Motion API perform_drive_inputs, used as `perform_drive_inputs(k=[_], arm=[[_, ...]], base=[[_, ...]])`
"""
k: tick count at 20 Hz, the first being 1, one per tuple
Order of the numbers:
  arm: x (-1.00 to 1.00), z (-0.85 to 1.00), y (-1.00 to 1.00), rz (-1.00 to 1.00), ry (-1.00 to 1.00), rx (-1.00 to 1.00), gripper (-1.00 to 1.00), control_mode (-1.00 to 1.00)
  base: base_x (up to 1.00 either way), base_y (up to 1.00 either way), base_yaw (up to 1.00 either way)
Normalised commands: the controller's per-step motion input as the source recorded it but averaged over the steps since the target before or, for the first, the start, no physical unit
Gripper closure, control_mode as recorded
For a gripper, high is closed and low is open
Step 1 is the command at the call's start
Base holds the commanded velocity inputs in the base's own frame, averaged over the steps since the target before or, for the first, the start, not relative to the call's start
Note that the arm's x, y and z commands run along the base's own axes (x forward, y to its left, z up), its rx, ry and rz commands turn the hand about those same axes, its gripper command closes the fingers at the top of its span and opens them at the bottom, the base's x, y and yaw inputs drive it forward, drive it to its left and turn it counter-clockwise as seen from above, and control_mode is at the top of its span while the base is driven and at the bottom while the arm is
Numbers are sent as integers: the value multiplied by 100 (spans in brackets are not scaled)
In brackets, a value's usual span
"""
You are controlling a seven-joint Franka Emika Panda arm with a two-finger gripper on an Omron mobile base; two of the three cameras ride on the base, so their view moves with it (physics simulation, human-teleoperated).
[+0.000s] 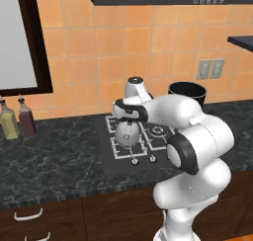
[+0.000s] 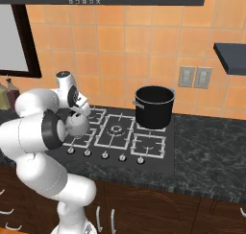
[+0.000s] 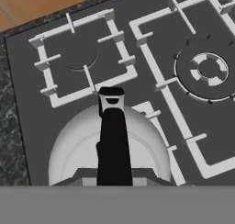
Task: Pick the kettle from the counter and place it on a stove burner. Then turn the burner on.
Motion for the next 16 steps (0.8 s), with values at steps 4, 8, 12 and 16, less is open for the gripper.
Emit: perform_drive_inputs(k=[4, 8, 12, 16], arm=[[0, 0, 0, 0, 3, 0, 100, -100], [0, 0, 0, 0, 0, 0, -100, -100], [0, 6, 0, 0, 0, 0, -100, -100], [0, 41, 0, 0, -1, 0, -100, -100]], base=[[0, 0, 0], [0, 0, 0], [0, 0, 0], [0, 0, 0]])
